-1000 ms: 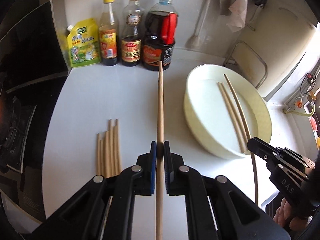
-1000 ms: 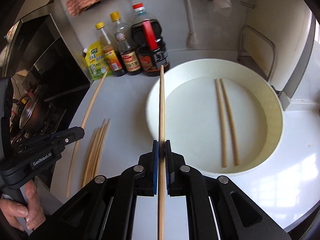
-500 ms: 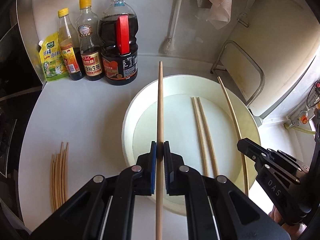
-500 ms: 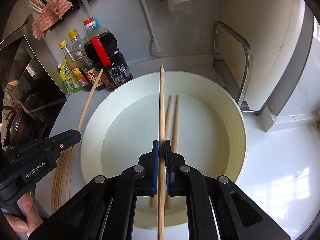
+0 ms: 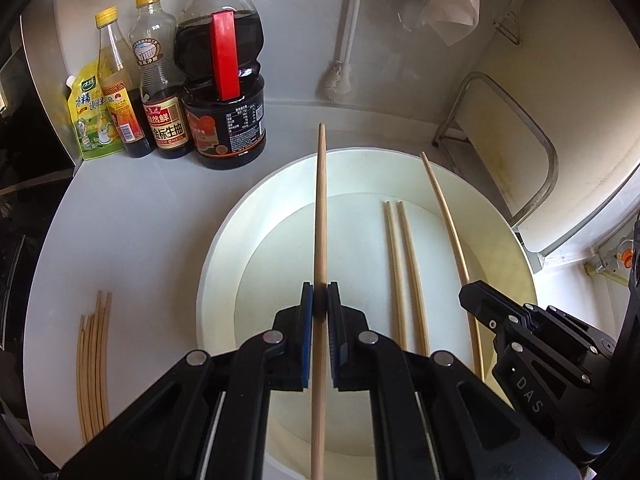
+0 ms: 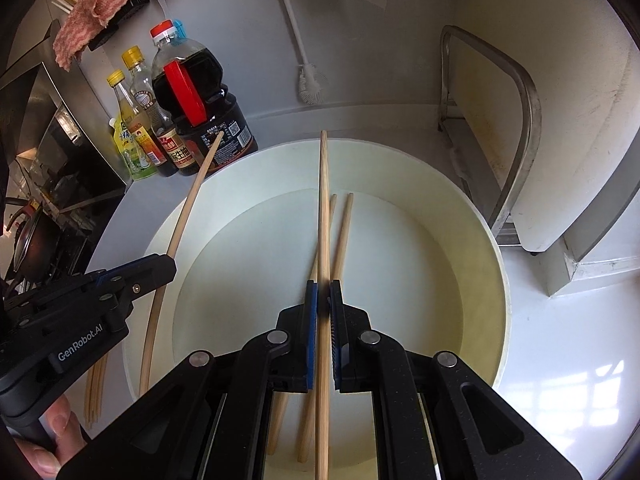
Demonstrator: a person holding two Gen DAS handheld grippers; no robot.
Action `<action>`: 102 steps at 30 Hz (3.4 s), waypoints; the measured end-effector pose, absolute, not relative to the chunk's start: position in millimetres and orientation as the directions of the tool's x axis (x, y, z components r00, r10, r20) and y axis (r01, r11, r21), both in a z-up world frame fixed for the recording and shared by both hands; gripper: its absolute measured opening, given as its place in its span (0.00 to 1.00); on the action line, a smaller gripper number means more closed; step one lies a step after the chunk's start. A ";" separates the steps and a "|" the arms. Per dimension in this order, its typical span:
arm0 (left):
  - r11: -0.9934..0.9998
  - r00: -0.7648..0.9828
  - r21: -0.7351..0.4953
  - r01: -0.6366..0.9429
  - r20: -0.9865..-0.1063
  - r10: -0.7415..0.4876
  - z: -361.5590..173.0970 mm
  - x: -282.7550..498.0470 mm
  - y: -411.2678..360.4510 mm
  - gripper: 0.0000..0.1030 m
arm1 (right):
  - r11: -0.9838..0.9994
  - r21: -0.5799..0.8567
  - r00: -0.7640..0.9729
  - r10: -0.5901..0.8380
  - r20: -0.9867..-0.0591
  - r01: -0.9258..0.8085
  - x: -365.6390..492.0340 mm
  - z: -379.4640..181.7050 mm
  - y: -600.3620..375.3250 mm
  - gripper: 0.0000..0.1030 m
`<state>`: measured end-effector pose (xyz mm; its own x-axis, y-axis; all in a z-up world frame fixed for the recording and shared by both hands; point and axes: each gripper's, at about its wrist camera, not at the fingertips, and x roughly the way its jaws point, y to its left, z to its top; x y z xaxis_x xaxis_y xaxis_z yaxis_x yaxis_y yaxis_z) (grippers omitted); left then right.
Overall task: Organize utensils
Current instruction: 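Open the left gripper over the basin while the right gripper releases its chopstick, then move both open grippers back toward the remaining chopstick bundle, then separate single chopsticks from the bundle with both grippers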
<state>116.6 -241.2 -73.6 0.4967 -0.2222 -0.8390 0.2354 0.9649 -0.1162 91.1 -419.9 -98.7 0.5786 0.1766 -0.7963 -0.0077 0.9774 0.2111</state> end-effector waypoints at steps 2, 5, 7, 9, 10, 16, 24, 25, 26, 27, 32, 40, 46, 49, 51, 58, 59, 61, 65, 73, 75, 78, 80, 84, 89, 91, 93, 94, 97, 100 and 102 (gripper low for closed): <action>0.965 0.495 -0.117 0.234 -0.840 -0.221 -74.1 117.7 -243.1 0.08 | 0.977 0.215 0.576 0.178 -0.798 -0.004 92.2 -100.4 -421.3 0.06; 0.966 0.499 -0.116 0.231 -0.838 -0.219 -73.6 117.2 -243.6 0.14 | 0.977 0.215 0.568 0.175 -0.804 0.004 91.9 -101.1 -422.7 0.06; 0.968 0.504 -0.111 0.226 -0.837 -0.214 -72.5 116.6 -242.9 0.23 | 0.978 0.209 0.578 0.165 -0.799 0.009 90.4 -99.4 -423.4 0.07; 0.970 0.512 -0.109 0.218 -0.834 -0.209 -70.5 115.6 -241.0 0.32 | 0.980 0.199 0.583 0.154 -0.798 0.013 88.9 -97.6 -423.3 0.07; 0.971 0.515 -0.109 0.215 -0.832 -0.207 -69.2 115.2 -239.7 0.36 | 0.980 0.197 0.583 0.152 -0.798 0.014 88.3 -96.9 -423.2 0.08; 0.971 0.527 -0.101 0.216 -0.826 -0.203 -60.2 111.3 -229.7 0.42 | 0.978 0.206 0.584 0.155 -0.797 0.021 81.9 -92.5 -419.9 0.13; 0.963 0.535 -0.076 0.258 -0.819 -0.208 -47.0 88.8 -198.1 0.49 | 0.974 0.222 0.603 0.154 -0.783 0.039 59.4 -78.6 -397.4 0.20; 0.962 0.532 -0.075 0.262 -0.821 -0.209 -46.1 85.2 -191.4 0.50 | 0.974 0.224 0.605 0.154 -0.781 0.042 55.7 -76.9 -392.6 0.20; 0.960 0.528 -0.076 0.268 -0.822 -0.212 -45.3 81.6 -184.1 0.51 | 0.973 0.226 0.607 0.154 -0.780 0.043 51.9 -75.0 -386.8 0.20; 0.960 0.526 -0.073 0.271 -0.823 -0.211 -44.4 78.4 -176.6 0.52 | 0.973 0.227 0.608 0.153 -0.779 0.046 47.7 -73.5 -380.6 0.20; 0.962 0.527 -0.060 0.268 -0.826 -0.198 -39.5 64.9 -132.5 0.54 | 0.973 0.226 0.609 0.152 -0.778 0.046 28.8 -65.0 -342.0 0.21; 0.968 0.538 -0.036 0.249 -0.825 -0.170 -35.1 53.0 -53.5 0.60 | 0.969 0.244 0.596 0.175 -0.783 0.037 7.1 -56.4 -277.8 0.25; 0.974 0.525 -0.014 0.224 -0.841 -0.133 -49.0 50.1 -0.3 0.63 | 0.969 0.248 0.573 0.195 -0.796 0.015 -5.9 -57.0 -232.7 0.32; 0.979 0.511 -0.016 0.205 -0.851 -0.121 -59.2 49.7 25.2 0.63 | 0.967 0.255 0.550 0.214 -0.807 -0.002 -10.2 -62.0 -211.8 0.32; 0.981 0.504 -0.011 0.193 -0.857 -0.109 -66.5 48.9 39.4 0.63 | 0.966 0.259 0.536 0.224 -0.814 -0.010 -12.9 -66.5 -198.2 0.34; 0.985 0.465 -0.011 0.171 -0.881 -0.091 -92.8 52.7 78.1 0.71 | 0.969 0.244 0.474 0.227 -0.851 -0.025 -10.4 -90.8 -154.0 0.40; 0.985 0.459 -0.013 0.172 -0.884 -0.092 -96.6 53.9 80.5 0.71 | 0.969 0.244 0.467 0.227 -0.855 -0.024 -9.1 -95.3 -149.2 0.40; 0.984 0.447 -0.022 0.177 -0.889 -0.100 -103.4 54.3 85.7 0.73 | 0.969 0.245 0.454 0.228 -0.861 -0.023 -7.1 -104.7 -140.6 0.40; 0.982 0.430 -0.023 0.189 -0.897 -0.104 -115.8 54.4 91.4 0.74 | 0.972 0.232 0.426 0.221 -0.878 -0.025 -2.7 -121.7 -124.1 0.40; 0.980 0.403 -0.043 0.196 -0.907 -0.121 -132.0 54.2 96.9 0.75 | 0.980 0.198 0.406 0.192 -0.893 -0.028 6.4 -146.5 -102.2 0.40; 0.980 0.397 -0.051 0.191 -0.909 -0.125 -135.0 54.0 98.3 0.75 | 0.982 0.185 0.401 0.181 -0.898 -0.028 8.7 -152.3 -97.5 0.40; 0.981 0.386 -0.056 0.187 -0.914 -0.125 -138.5 53.2 100.9 0.75 | 0.983 0.178 0.394 0.180 -0.902 -0.040 9.8 -156.4 -91.2 0.40; 0.981 0.378 -0.055 0.186 -0.918 -0.123 -141.2 52.2 102.0 0.76 | 0.986 0.157 0.395 0.163 -0.904 -0.048 10.8 -158.7 -86.6 0.40; 0.981 0.368 -0.057 0.187 -0.922 -0.124 -145.8 50.2 103.9 0.76 | 0.990 0.131 0.396 0.143 -0.907 -0.057 13.1 -162.8 -81.2 0.40; 0.979 0.362 -0.060 0.193 -0.923 -0.128 -149.2 47.2 102.1 0.76 | 0.994 0.082 0.407 0.107 -0.907 -0.079 12.2 -166.5 -74.1 0.40; 0.978 0.361 -0.068 0.198 -0.922 -0.137 -150.0 46.2 100.7 0.76 | 0.994 0.065 0.411 0.094 -0.907 -0.083 11.3 -167.3 -72.9 0.40; 0.977 0.364 -0.066 0.202 -0.921 -0.138 -151.2 44.8 98.7 0.76 | 0.994 0.058 0.412 0.089 -0.907 -0.088 11.1 -168.1 -71.5 0.40; 0.977 0.367 -0.061 0.205 -0.920 -0.135 -151.8 43.7 97.3 0.76 | 0.994 0.055 0.413 0.087 -0.907 -0.090 10.8 -168.0 -71.1 0.40; 0.974 0.375 -0.051 0.219 -0.918 -0.132 -152.7 40.3 92.2 0.76 | 0.994 0.027 0.418 0.068 -0.906 -0.102 10.0 -168.8 -68.4 0.40; 0.971 0.384 -0.044 0.234 -0.913 -0.134 -153.8 37.4 88.0 0.76 | 0.994 0.009 0.424 0.056 -0.904 -0.112 9.7 -170.0 -67.3 0.38; 0.970 0.384 -0.044 0.237 -0.913 -0.135 -155.3 36.0 85.8 0.76 | 0.993 0.003 0.428 0.055 -0.902 -0.121 9.0 -169.6 -67.1 0.29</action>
<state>36.0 85.8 -155.3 0.3841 -0.1355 -0.9133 0.2374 0.9704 -0.0441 9.0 -67.1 -169.6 0.4282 0.0549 -0.9020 -0.1209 0.9927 0.0031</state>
